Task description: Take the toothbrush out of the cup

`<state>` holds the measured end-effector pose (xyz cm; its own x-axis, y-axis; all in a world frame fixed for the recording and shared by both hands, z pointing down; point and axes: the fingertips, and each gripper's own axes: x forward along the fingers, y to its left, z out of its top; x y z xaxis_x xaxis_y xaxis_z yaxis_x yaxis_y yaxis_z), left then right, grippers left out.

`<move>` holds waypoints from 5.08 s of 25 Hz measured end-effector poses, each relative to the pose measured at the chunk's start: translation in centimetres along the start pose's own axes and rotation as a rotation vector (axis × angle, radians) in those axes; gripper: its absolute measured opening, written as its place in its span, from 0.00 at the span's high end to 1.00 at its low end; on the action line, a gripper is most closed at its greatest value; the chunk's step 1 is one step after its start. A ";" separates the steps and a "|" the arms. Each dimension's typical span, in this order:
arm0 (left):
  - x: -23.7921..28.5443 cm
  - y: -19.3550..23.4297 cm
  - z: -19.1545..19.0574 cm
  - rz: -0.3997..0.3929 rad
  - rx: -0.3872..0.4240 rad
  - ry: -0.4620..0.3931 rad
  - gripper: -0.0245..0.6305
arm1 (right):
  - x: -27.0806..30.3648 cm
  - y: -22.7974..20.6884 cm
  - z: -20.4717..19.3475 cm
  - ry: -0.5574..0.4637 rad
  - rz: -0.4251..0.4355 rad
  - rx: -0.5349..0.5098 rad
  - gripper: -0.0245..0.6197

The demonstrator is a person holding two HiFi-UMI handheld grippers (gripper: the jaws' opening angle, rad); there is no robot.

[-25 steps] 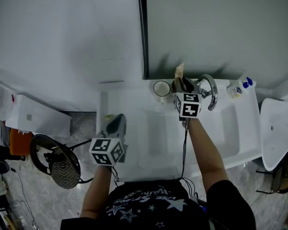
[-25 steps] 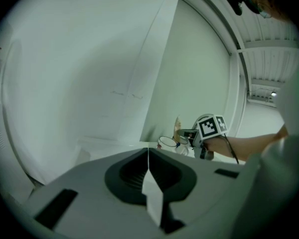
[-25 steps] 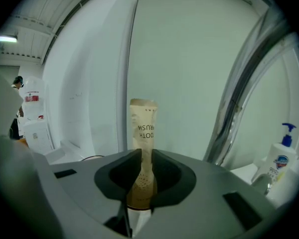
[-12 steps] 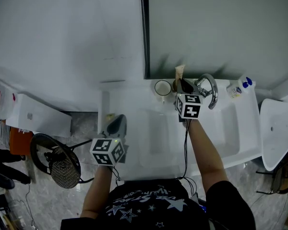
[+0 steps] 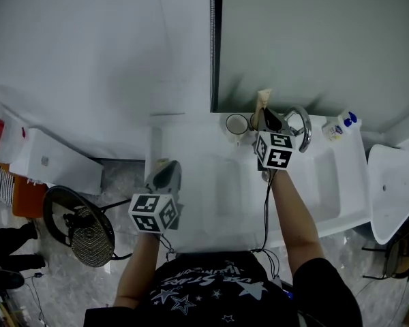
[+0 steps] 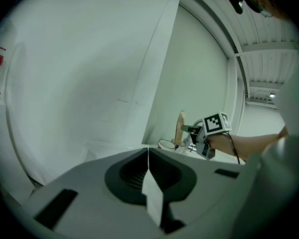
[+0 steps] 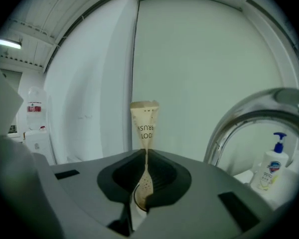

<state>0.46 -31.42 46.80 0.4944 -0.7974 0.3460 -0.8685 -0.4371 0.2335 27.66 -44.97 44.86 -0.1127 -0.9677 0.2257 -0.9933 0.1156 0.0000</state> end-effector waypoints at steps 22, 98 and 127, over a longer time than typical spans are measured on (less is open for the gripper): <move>-6.5 3.1 -0.8 -0.032 0.001 -0.032 0.93 | -10.2 11.4 4.0 -0.125 0.117 0.067 0.92; -19.9 0.2 -11.0 -0.185 0.026 0.058 0.93 | -26.2 23.8 -12.2 0.135 0.121 0.228 0.94; -33.5 -11.8 -15.3 -0.211 0.115 -0.016 0.93 | -45.9 24.3 -13.3 0.035 0.148 0.157 0.94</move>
<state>-5.30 6.79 46.35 0.6655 -0.6897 0.2855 -0.7448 -0.6385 0.1939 9.04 5.22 47.50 -0.2592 -0.9340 0.2459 -0.9582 0.2167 -0.1870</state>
